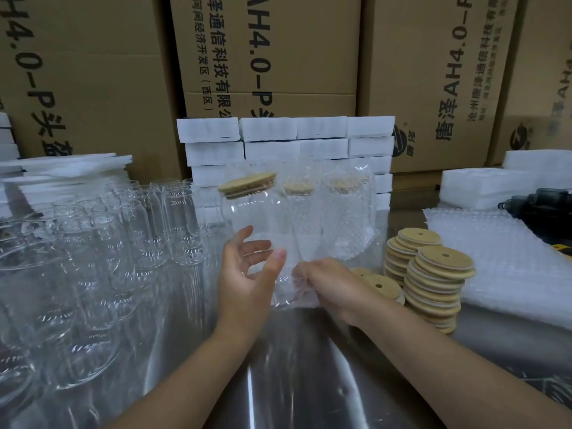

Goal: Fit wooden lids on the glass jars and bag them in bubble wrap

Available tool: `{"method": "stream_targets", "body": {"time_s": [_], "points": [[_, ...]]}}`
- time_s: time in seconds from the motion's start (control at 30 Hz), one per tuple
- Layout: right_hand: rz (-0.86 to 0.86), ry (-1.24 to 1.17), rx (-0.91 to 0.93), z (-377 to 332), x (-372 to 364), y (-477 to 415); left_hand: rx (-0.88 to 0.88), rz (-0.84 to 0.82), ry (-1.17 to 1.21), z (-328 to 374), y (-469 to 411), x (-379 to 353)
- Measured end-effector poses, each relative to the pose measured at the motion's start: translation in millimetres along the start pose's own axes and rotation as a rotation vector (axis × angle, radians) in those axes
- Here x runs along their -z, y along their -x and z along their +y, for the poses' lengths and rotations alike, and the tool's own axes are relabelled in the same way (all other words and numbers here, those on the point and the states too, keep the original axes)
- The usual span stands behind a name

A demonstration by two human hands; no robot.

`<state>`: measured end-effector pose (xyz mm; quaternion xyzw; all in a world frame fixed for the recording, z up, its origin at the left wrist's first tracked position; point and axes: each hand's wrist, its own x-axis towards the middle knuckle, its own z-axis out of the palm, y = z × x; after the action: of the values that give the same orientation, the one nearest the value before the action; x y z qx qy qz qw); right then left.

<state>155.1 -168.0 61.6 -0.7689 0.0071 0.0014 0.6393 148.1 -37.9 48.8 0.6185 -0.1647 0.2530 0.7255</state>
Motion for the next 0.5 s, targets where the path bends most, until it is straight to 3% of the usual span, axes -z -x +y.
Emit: {"method": "stream_targets", "body": {"time_s": [0.23,0.37,0.5], "points": [[-0.024,-0.104,-0.076,-7.3,5.6,4.8,-0.078,-0.018,-0.315,0.4,5.9,1.1],[-0.053,-0.074,-0.049,-9.7,5.0,6.3,-0.048,-0.005,-0.278,-0.2,3.3,4.1],[0.033,0.023,0.086,-9.8,-2.3,7.2,-0.037,-0.008,-0.25,-5.3,0.6,4.1]]}}
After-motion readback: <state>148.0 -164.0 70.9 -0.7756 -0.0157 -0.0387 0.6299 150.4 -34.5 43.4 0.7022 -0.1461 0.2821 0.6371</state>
